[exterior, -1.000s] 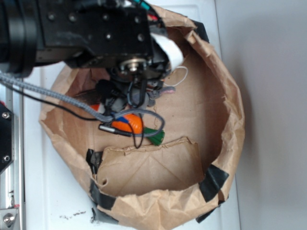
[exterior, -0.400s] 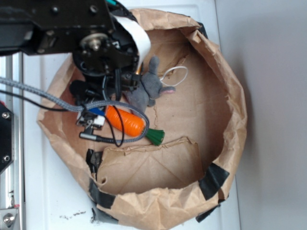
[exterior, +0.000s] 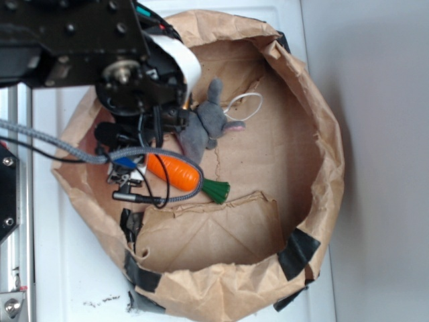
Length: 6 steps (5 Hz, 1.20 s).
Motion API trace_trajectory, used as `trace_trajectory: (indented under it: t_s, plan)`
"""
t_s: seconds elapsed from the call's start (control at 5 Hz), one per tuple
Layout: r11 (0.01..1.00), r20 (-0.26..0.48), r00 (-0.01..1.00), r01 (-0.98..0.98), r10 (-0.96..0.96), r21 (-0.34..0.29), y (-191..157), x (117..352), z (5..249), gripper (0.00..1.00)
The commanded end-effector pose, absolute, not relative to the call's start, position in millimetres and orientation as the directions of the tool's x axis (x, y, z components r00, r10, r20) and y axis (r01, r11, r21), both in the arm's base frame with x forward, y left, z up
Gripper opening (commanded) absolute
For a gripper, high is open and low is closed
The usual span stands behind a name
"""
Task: Grab the wood chip.
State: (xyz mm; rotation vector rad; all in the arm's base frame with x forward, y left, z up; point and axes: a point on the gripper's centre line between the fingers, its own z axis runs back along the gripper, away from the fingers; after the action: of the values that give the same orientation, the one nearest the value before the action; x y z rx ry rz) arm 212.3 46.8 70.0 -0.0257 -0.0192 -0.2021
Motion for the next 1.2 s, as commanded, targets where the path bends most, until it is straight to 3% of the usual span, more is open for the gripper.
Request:
trace_trajectory:
  t_s: [0.0, 0.2, 0.4, 0.8, 1.0]
  plan:
    - [0.977, -0.02, 0.978, 0.208, -0.207, 0.043, 38, 222, 42, 1.0]
    - [0.979, -0.029, 0.981, 0.193, -0.192, 0.063, 39, 225, 34, 1.0]
    - [0.984, -0.015, 0.986, 0.165, -0.165, 0.071, 39, 223, 33, 0.0]
    - [0.983, 0.034, 0.987, 0.156, -0.16, 0.1, 41, 220, 44, 0.0]
    - [0.983, 0.054, 0.984, 0.166, -0.17, 0.083, 43, 218, 54, 0.0]
